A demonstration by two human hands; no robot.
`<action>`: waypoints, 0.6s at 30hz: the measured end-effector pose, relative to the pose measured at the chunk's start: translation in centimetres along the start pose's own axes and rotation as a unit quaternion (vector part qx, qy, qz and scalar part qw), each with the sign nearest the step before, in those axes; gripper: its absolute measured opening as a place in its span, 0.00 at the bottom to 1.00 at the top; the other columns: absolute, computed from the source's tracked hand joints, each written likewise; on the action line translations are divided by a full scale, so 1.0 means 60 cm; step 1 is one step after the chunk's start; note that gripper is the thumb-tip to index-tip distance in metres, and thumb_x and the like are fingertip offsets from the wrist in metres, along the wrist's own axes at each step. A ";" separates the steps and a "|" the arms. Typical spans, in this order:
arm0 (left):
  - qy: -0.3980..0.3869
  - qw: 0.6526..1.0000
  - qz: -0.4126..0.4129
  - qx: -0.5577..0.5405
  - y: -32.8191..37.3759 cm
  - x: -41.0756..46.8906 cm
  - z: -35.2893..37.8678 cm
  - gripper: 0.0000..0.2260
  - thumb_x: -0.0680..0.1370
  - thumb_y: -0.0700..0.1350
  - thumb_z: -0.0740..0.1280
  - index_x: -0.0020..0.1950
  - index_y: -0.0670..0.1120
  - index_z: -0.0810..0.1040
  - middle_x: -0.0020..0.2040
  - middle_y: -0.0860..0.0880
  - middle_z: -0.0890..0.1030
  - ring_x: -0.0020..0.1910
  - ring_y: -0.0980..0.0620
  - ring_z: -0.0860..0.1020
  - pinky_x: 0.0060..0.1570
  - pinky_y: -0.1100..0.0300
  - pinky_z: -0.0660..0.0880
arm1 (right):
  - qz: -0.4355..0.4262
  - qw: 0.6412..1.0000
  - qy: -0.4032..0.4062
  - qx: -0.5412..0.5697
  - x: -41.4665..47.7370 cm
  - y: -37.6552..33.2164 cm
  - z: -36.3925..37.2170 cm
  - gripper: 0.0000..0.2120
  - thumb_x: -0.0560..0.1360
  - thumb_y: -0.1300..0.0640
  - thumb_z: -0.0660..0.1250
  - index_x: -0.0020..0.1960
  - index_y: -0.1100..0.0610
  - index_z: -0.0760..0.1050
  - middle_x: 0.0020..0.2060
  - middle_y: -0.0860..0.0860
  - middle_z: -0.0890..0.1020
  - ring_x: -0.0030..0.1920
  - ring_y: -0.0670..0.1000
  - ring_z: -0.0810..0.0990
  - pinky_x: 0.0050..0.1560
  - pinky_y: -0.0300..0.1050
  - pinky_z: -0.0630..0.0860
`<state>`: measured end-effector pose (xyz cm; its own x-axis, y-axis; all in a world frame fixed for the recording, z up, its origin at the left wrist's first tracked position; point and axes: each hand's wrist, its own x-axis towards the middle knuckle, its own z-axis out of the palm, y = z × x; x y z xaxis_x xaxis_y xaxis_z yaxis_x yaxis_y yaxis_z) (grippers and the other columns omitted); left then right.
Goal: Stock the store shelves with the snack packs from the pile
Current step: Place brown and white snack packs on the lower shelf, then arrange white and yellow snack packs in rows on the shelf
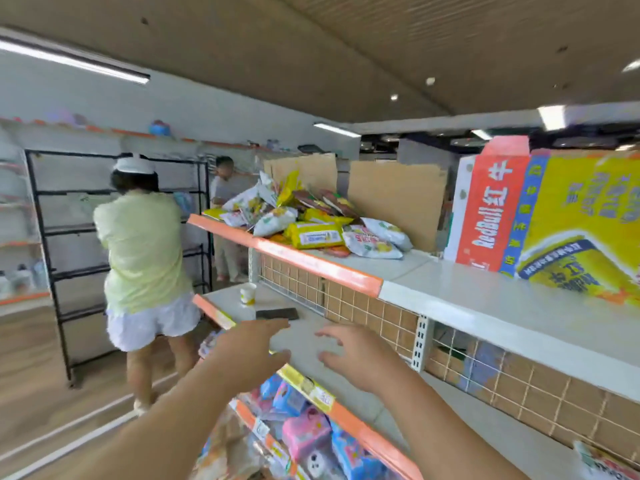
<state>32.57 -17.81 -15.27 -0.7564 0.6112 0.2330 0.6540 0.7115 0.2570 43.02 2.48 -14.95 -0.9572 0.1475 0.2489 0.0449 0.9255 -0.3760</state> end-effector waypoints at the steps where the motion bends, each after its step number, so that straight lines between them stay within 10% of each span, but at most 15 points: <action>1: 0.021 1.000 0.008 -0.003 -0.004 0.010 -0.022 0.24 0.77 0.62 0.65 0.73 0.63 0.69 0.68 0.57 0.76 0.62 0.54 0.78 0.62 0.57 0.73 | 0.000 1.000 0.014 -0.004 0.013 -0.017 -0.014 0.22 0.75 0.43 0.68 0.68 0.43 0.75 0.63 0.44 0.80 0.61 0.48 0.78 0.59 0.43 0.73; 18: 0.063 0.990 0.099 -0.082 0.053 0.213 -0.082 0.22 0.77 0.61 0.67 0.71 0.62 0.72 0.68 0.57 0.76 0.63 0.54 0.76 0.62 0.56 0.73 | 0.093 0.986 0.134 -0.027 0.121 0.043 -0.216 0.13 0.76 0.46 0.68 0.59 0.38 0.78 0.54 0.40 0.78 0.49 0.46 0.79 0.49 0.44 0.77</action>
<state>25.04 -9.42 -6.85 -0.6124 0.6781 0.4064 0.7902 0.5091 0.3413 39.91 10.46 -2.57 -0.8210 0.3965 0.4108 0.2343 0.8901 -0.3909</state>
